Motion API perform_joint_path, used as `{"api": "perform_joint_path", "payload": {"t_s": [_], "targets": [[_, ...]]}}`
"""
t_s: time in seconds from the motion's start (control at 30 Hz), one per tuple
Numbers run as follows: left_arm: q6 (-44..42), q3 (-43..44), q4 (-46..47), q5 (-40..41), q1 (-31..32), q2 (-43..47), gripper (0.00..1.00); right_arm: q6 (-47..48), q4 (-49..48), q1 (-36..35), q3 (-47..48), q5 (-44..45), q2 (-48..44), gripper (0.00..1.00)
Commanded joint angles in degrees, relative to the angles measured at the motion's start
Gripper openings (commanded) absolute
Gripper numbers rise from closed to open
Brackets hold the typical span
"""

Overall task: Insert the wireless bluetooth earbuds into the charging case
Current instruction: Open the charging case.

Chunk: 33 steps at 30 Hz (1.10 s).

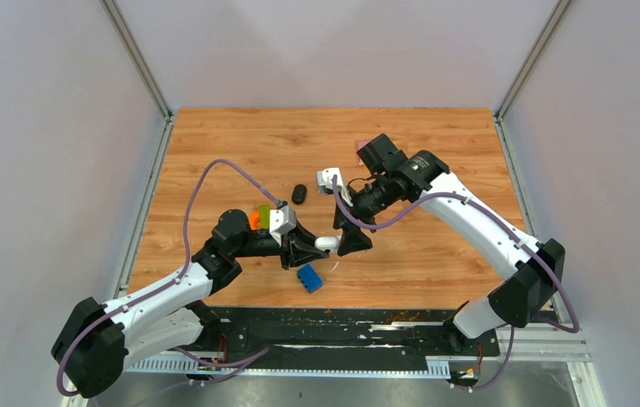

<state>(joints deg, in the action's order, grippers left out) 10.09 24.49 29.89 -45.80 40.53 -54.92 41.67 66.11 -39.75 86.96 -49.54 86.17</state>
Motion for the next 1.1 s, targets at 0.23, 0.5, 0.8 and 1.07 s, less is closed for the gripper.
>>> {"api": "perform_joint_path", "payload": {"t_s": [0.23, 0.5, 0.8, 1.07], "targets": [[-2.46, -0.23, 2.79, 0.24, 0.25, 0.69, 0.00, -6.87, -6.25, -0.51, 1.50, 0.95, 2.95, 0.73], [-4.91, -0.63, 0.84, 0.89, 0.54, 2.02, 0.00, -7.74, -6.65, -0.45, 4.40, 2.07, 4.62, 0.72], [-8.95, -0.38, -3.32, 1.92, 1.65, 2.94, 0.00, -8.54, -6.74, -0.17, 6.10, 2.77, 5.30, 0.71], [-9.56, -0.23, -4.09, 2.45, 1.83, 3.20, 0.00, -8.65, -6.65, 0.01, 6.70, 3.52, 5.09, 0.71]]}}
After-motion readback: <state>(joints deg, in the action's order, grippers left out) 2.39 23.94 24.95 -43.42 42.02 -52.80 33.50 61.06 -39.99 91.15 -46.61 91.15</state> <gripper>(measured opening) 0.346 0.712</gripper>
